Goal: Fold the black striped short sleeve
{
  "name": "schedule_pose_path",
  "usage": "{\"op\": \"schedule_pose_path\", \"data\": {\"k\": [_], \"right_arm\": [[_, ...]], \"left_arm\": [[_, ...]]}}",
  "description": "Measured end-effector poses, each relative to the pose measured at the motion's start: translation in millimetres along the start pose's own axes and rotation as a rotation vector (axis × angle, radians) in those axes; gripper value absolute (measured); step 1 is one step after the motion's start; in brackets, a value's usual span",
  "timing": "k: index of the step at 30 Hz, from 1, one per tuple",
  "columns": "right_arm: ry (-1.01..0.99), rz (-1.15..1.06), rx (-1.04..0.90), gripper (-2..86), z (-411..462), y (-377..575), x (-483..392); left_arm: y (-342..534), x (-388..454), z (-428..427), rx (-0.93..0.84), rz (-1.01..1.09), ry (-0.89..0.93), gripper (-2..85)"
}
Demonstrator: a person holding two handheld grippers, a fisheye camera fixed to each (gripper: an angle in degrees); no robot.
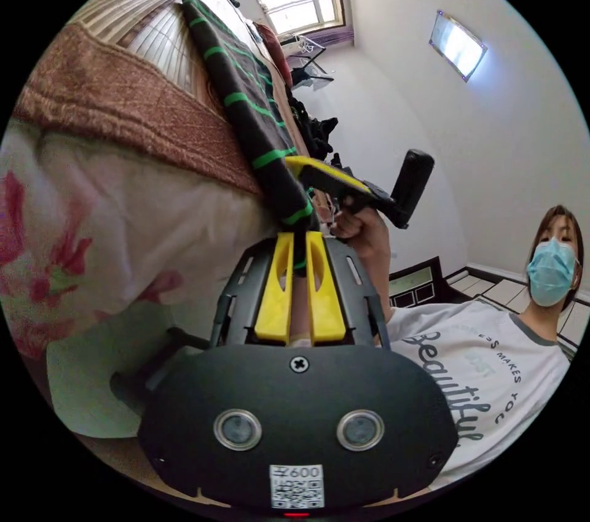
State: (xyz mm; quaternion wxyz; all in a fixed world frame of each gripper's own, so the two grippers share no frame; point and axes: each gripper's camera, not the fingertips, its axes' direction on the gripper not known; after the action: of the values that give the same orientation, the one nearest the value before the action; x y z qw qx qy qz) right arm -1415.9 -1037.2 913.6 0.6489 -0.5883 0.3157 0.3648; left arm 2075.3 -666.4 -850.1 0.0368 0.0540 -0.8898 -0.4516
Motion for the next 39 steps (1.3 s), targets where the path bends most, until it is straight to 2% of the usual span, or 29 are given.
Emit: {"op": "schedule_pose_path", "data": {"k": [2,6,9,13,16,18,21,23,25,29,35,39], "right_arm": [[0.073,0.028,0.034,-0.9,15,6,-2],[0.046,0.061,0.077,-0.8,21,29,8],[0.034,0.085,0.164,-0.8,19,62,16],[-0.031,0.159,0.317,-0.7,-1,126,30],[-0.13,0.092,0.423,0.1,-17,174,26],[-0.129,0.031,0.461,1.6,-23,199,15],[-0.016,-0.1,0.469,9.1,-24,231,-18],[0.011,-0.181,0.289,16.4,-4,236,-42],[0.011,-0.293,0.185,17.8,11,244,-65],[0.253,-0.491,0.146,18.3,42,273,-129],[0.568,-0.612,0.318,16.2,74,293,-194],[0.694,-0.636,0.419,14.6,103,305,-208]], "left_arm": [[-66,18,-8,-0.031,0.003,-0.032,2.5],[-152,50,-21,-0.072,0.032,-0.097,1.8],[-232,44,-13,-0.196,0.011,-0.014,2.1],[-327,30,-22,-0.107,-0.046,-0.08,6.5],[-408,15,-21,-0.005,-0.081,-0.018,10.1],[-459,7,-7,0.022,-0.08,0.008,10.5],[-546,-7,46,-0.036,-0.091,0.073,9.8],[-589,-25,79,-0.048,-0.168,0.109,6.7],[-612,-19,88,-0.023,-0.163,0.184,4.6],[-651,-4,96,-0.001,-0.218,0.153,3.1],[-684,11,150,0.044,-0.28,0.198,2.7],[-685,19,190,0.054,-0.291,0.188,2.8]]}}
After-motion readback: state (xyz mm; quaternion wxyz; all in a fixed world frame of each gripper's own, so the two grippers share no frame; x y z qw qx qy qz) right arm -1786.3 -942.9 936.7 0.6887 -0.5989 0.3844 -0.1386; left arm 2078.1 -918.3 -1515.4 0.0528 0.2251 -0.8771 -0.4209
